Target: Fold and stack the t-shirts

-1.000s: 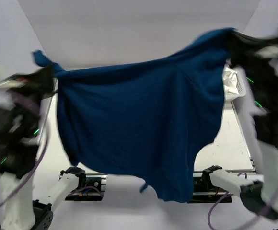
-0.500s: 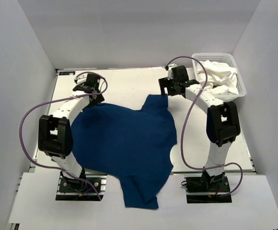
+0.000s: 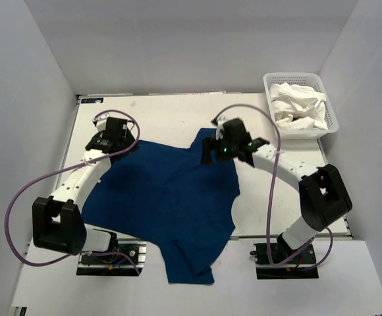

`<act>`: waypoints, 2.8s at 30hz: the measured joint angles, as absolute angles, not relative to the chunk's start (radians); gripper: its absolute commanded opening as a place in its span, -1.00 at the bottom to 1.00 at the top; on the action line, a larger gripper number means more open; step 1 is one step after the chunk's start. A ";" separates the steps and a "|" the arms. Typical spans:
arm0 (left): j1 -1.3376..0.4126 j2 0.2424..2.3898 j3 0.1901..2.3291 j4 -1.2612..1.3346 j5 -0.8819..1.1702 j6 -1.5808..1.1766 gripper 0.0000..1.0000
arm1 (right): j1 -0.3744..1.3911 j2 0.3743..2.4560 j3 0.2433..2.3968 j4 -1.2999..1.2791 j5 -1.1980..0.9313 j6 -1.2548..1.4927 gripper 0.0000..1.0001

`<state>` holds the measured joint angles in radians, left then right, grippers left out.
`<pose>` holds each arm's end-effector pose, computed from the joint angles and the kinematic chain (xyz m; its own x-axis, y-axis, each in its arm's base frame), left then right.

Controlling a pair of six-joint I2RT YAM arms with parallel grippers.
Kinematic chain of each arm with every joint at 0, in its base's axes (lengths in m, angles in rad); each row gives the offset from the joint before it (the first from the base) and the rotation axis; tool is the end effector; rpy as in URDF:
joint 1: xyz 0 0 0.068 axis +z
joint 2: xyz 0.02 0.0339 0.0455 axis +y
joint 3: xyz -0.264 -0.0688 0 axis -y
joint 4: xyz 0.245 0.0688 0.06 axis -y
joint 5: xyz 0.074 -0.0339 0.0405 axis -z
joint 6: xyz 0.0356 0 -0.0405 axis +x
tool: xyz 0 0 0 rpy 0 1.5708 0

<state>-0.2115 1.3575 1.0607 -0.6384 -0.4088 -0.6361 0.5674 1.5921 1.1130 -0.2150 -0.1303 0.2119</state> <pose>0.2760 -0.0448 0.2714 -0.6103 -0.4265 -0.6676 -0.4980 0.8619 -0.0954 0.2966 0.1945 0.2478 -0.6572 -0.1715 -0.7340 -0.4898 0.8373 0.2429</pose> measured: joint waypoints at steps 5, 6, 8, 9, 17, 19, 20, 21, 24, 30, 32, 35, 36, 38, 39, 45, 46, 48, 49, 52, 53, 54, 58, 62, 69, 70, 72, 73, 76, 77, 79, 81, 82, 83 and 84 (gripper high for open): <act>-0.212 1.337 0.976 -0.596 -0.370 -0.636 1.00 | 0.613 1.584 0.941 -0.203 -0.133 0.310 0.81; -0.212 1.342 0.976 -0.587 -0.363 -0.636 1.00 | 0.609 1.588 0.934 -0.211 -0.125 0.327 0.81; -0.212 1.359 0.979 -0.552 -0.353 -0.636 1.00 | 0.600 1.610 0.942 -0.213 -0.098 0.361 0.81; -0.212 1.379 0.980 -0.529 -0.350 -0.636 1.00 | 0.597 1.629 0.953 -0.211 -0.080 0.375 0.81; -0.211 1.607 1.000 -0.438 -0.326 -0.656 1.00 | 0.560 1.826 1.126 -0.230 0.038 0.438 0.81; -0.211 1.661 1.018 -0.424 -0.321 -0.660 1.00 | 0.541 1.868 1.176 -0.235 0.043 0.439 0.81; -0.211 1.686 1.031 -0.418 -0.318 -0.661 1.00 | 0.531 1.885 1.201 -0.242 0.043 0.440 0.81; -0.211 1.715 1.051 -0.412 -0.315 -0.663 1.00 | 0.517 1.907 1.230 -0.249 0.045 0.441 0.81; -0.211 1.809 1.130 -0.402 -0.306 -0.665 1.00 | 0.476 1.982 1.340 -0.295 0.049 0.439 0.81; -0.211 2.001 1.359 -0.408 -0.291 -0.663 1.00 | 0.361 2.230 1.742 -0.448 0.073 0.384 0.81; -0.212 2.063 1.449 -0.410 -0.282 -0.658 1.00 | 0.321 2.321 1.892 -0.488 0.080 0.359 0.81; -0.212 2.152 1.581 -0.421 -0.262 -0.647 1.00 | 0.268 2.433 2.083 -0.531 0.064 0.323 0.81; -0.211 2.188 1.642 -0.430 -0.250 -0.643 1.00 | 0.254 2.452 2.115 -0.529 0.056 0.308 0.81; -0.211 2.253 1.747 -0.435 -0.224 -0.636 1.00 | 0.229 2.472 2.141 -0.514 0.040 0.273 0.81; -0.212 2.275 1.785 -0.437 -0.215 -0.632 1.00 | 0.221 2.476 2.149 -0.512 0.028 0.258 0.81; -0.212 2.286 1.854 -0.507 -0.204 -0.609 1.00 | 0.197 2.482 2.218 -0.492 -0.036 0.157 0.81; -0.212 2.264 1.840 -0.517 -0.214 -0.609 1.00 | 0.202 2.470 2.215 -0.491 -0.047 0.141 0.81; -0.212 2.178 1.756 -0.529 -0.252 -0.612 1.00 | 0.220 2.401 2.144 -0.470 -0.062 0.109 0.81; -0.211 2.117 1.692 -0.531 -0.269 -0.617 1.00 | 0.235 2.348 2.081 -0.466 -0.062 0.095 0.81; -0.210 1.847 1.457 -0.583 -0.340 -0.664 1.00 | 0.317 2.114 1.803 -0.428 -0.033 0.068 0.81; -0.207 1.733 1.368 -0.604 -0.368 -0.696 1.00 | 0.369 2.008 1.685 -0.409 -0.015 0.067 0.81; -0.202 1.649 1.308 -0.616 -0.387 -0.719 1.00 | 0.416 1.930 1.605 -0.394 0.000 0.068 0.81; -0.143 1.344 1.019 -0.648 -0.465 -0.836 1.00 | 0.623 1.659 1.312 -0.352 0.052 0.118 0.81; -0.066 1.205 0.806 -0.674 -0.509 -0.893 1.00 | 0.768 1.516 1.125 -0.356 0.110 0.181 0.81; 0.003 1.245 0.765 -0.603 -0.496 -0.904 1.00 | 0.980 1.498 1.045 -0.435 0.217 0.305 0.81; 0.019 1.271 0.767 -0.589 -0.488 -0.903 1.00 | 1.008 1.496 1.020 -0.438 0.221 0.317 0.81; 0.051 1.332 0.768 -0.556 -0.472 -0.900 0.95 | 1.050 1.495 0.971 -0.459 0.229 0.337 0.81; 0.068 1.361 0.768 -0.541 -0.461 -0.899 0.87 | 1.066 1.495 0.952 -0.473 0.234 0.344 0.81; 0.107 1.436 0.771 -0.506 -0.416 -0.892 0.55 | 1.106 1.492 0.906 -0.519 0.244 0.373 0.81; 0.117 1.455 0.772 -0.494 -0.400 -0.888 0.41 | 1.119 1.484 0.891 -0.526 0.245 0.382 0.81; 0.127 1.483 0.772 -0.469 -0.364 -0.879 0.26 | 1.139 1.458 0.862 -0.535 0.245 0.390 0.81; 0.130 1.491 0.768 -0.443 -0.334 -0.869 -0.08 | 1.162 1.425 0.839 -0.535 0.245 0.392 0.81; 0.130 1.491 0.762 -0.421 -0.317 -0.862 -0.33 | 1.174 1.409 0.828 -0.535 0.245 0.395 0.81; 0.131 1.490 0.755 -0.403 -0.305 -0.860 -0.60 | 1.184 1.398 0.818 -0.535 0.244 0.397 0.81; 0.132 1.490 0.743 -0.381 -0.293 -0.855 -1.00 | 1.194 1.394 0.809 -0.536 0.244 0.399 0.81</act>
<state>0.1318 1.4899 0.7429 -0.3809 -0.2932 -0.8547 1.1938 1.3937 0.8085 -0.5362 0.2440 0.3992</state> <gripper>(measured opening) 0.280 0.902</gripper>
